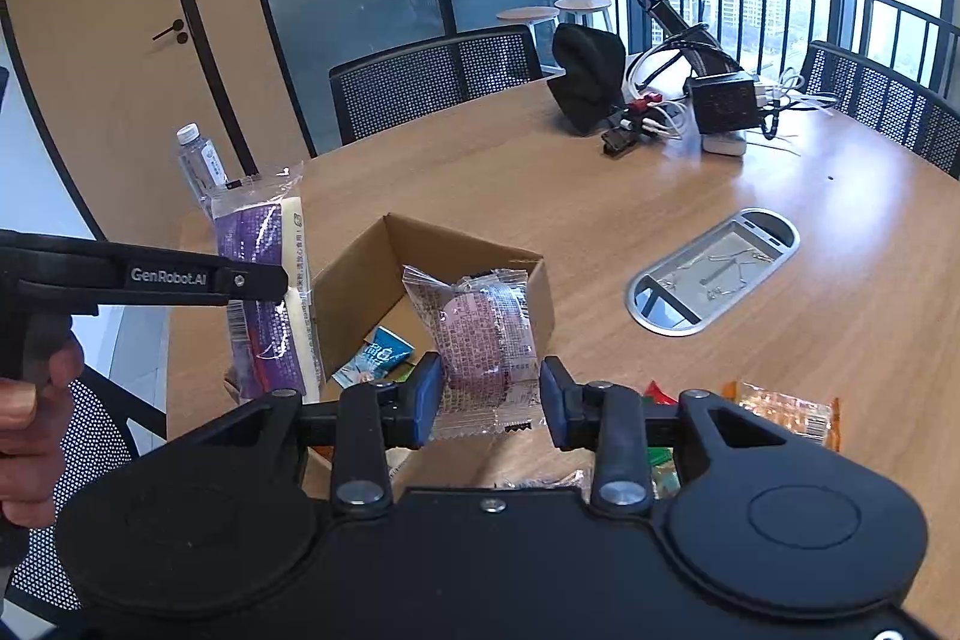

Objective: Organize snacks
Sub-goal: 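Carry the purple bar and pink pastry in both grippers over the box, then open left gripper to drop the purple bar while right gripper releases the pink pastry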

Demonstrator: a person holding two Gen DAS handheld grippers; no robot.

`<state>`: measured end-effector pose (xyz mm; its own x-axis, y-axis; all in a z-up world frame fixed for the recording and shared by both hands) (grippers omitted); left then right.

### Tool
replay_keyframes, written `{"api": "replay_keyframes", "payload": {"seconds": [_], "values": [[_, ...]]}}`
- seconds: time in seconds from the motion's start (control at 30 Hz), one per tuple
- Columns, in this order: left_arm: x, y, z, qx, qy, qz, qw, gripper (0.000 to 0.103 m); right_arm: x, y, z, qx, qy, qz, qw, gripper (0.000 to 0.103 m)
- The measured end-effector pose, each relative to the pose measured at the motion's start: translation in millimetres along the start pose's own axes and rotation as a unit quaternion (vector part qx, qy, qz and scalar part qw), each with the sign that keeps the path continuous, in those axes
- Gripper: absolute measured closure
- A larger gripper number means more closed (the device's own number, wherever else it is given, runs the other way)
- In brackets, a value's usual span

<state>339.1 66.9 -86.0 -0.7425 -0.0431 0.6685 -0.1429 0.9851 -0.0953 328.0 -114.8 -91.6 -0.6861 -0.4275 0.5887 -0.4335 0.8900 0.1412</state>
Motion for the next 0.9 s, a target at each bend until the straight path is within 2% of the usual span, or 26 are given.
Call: {"api": "replay_keyframes", "payload": {"seconds": [0.4, 0.8, 0.87, 0.9], "values": [[-45, 0, 10, -0.018, 0.039, -0.011, 0.999, 0.078, -31, 5, 0, 0.0, 0.02, -0.007, 1.0, 0.068], [-47, 15, 14, 0.021, 0.044, -0.018, 0.9986, 0.066, -60, 9, 1, -0.005, 0.037, -0.02, 0.999, 0.068], [-45, 16, 14, 0.023, 0.044, -0.017, 0.9986, 0.06, -63, 11, 0, -0.005, 0.038, -0.024, 0.999, 0.065], [-45, 16, 14, 0.024, 0.044, -0.017, 0.9986, 0.057, -64, 12, -1, -0.006, 0.038, -0.024, 0.999, 0.06]]}}
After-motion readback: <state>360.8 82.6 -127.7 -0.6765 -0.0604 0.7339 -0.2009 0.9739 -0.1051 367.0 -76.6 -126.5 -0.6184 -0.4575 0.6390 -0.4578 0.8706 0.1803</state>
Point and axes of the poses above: each gripper's, at about its wrist camera, not at the fingertips, and x roughly against the way its jaws point, y to its left, z to its underside, the point moved 8 cm from there along -x, roughly the way its jaws point, and after that the axes turned 5 degrees about -y, right-handed, at the moved point
